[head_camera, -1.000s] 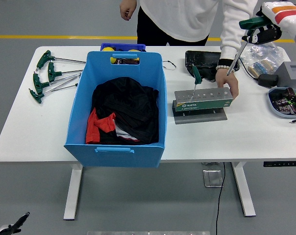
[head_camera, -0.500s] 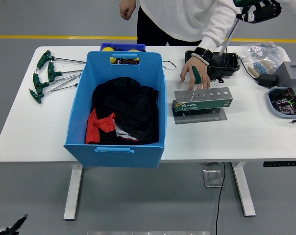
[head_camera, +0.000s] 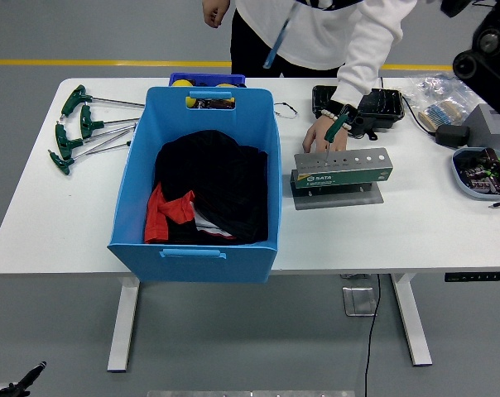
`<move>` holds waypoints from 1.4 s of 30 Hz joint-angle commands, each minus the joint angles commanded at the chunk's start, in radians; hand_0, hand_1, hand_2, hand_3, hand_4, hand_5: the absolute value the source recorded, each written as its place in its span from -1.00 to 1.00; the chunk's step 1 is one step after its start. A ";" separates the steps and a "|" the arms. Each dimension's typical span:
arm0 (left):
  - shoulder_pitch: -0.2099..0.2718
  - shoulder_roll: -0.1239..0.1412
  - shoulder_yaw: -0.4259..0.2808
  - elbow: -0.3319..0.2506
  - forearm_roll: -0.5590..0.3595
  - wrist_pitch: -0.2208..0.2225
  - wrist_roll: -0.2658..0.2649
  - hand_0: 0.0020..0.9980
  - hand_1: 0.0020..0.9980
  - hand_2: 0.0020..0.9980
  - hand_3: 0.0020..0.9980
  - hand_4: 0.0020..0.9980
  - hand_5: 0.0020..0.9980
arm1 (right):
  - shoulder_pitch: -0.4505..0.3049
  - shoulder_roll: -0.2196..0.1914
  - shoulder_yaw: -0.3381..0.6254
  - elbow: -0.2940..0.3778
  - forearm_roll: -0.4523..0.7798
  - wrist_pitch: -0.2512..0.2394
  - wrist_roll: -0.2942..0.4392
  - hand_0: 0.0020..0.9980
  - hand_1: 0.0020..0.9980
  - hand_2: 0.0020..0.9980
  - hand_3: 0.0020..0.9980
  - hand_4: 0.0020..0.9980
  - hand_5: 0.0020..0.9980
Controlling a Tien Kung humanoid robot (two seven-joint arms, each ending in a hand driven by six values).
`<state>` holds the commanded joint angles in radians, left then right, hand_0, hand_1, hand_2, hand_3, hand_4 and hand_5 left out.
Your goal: Lift tool from toolbox,place it in box,lift tool from toolbox,place it in box
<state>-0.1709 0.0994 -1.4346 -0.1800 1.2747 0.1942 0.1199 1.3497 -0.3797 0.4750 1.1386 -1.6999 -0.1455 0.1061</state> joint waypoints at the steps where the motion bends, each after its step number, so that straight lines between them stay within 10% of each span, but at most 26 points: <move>1: -0.001 0.000 -0.006 0.000 0.008 0.000 0.000 0.59 0.74 0.72 0.59 0.56 0.41 | 0.006 0.013 -0.016 0.017 0.002 -0.009 -0.003 -1.00 -1.00 -1.00 -1.00 0.35 -1.00; 9: -0.009 -0.003 -0.051 0.000 0.050 0.009 0.000 0.59 0.74 0.71 0.58 0.56 0.42 | 0.013 0.093 -0.134 0.089 -0.004 -0.009 -0.019 -1.00 -1.00 -1.00 -1.00 0.34 -1.00; 20: -0.022 -0.010 -0.137 0.000 0.140 0.007 0.000 0.59 0.74 0.71 0.58 0.56 0.43 | -0.046 0.096 -0.226 0.093 0.038 0.045 -0.054 -1.00 -1.00 -1.00 -1.00 0.16 -1.00; 21: -0.022 -0.010 -0.138 0.000 0.141 0.006 0.000 0.59 0.74 0.71 0.58 0.55 0.43 | -0.049 0.095 -0.231 0.093 0.041 0.053 -0.056 -0.92 -1.00 -0.83 -0.76 0.47 -0.83; 32: -0.019 -0.010 -0.135 0.000 0.141 0.003 0.002 0.59 0.74 0.71 0.58 0.55 0.43 | -0.069 0.095 -0.282 0.058 0.062 0.092 -0.042 -0.82 -0.93 -0.73 -0.65 0.57 -0.64; 33: -0.019 -0.010 -0.134 0.000 0.141 0.002 0.002 0.59 0.73 0.71 0.57 0.53 0.41 | -0.069 0.096 -0.284 0.055 0.063 0.094 -0.041 -0.54 -0.81 -0.57 -0.46 0.65 -0.57; 38: -0.018 -0.008 -0.135 0.000 0.145 0.001 -0.001 0.59 0.73 0.71 0.57 0.53 0.41 | -0.074 0.106 -0.290 0.010 0.062 0.124 -0.034 -0.54 -0.81 -0.57 -0.46 0.65 -0.57; 39: -0.018 -0.007 -0.137 0.000 0.147 0.001 -0.002 0.58 0.73 0.71 0.56 0.52 0.41 | -0.074 0.107 -0.290 -0.001 0.066 0.130 -0.036 -0.12 -0.73 -0.49 -0.36 0.70 -0.52; 42: -0.017 -0.007 -0.140 0.000 0.150 0.002 -0.003 0.58 0.73 0.71 0.56 0.52 0.41 | -0.074 0.108 -0.288 -0.027 0.068 0.148 -0.038 -0.12 -0.73 -0.49 -0.36 0.70 -0.52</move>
<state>-0.1884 0.0921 -1.5751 -0.1800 1.4243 0.1962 0.1172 1.2761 -0.2717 0.1867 1.1121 -1.6315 0.0029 0.0677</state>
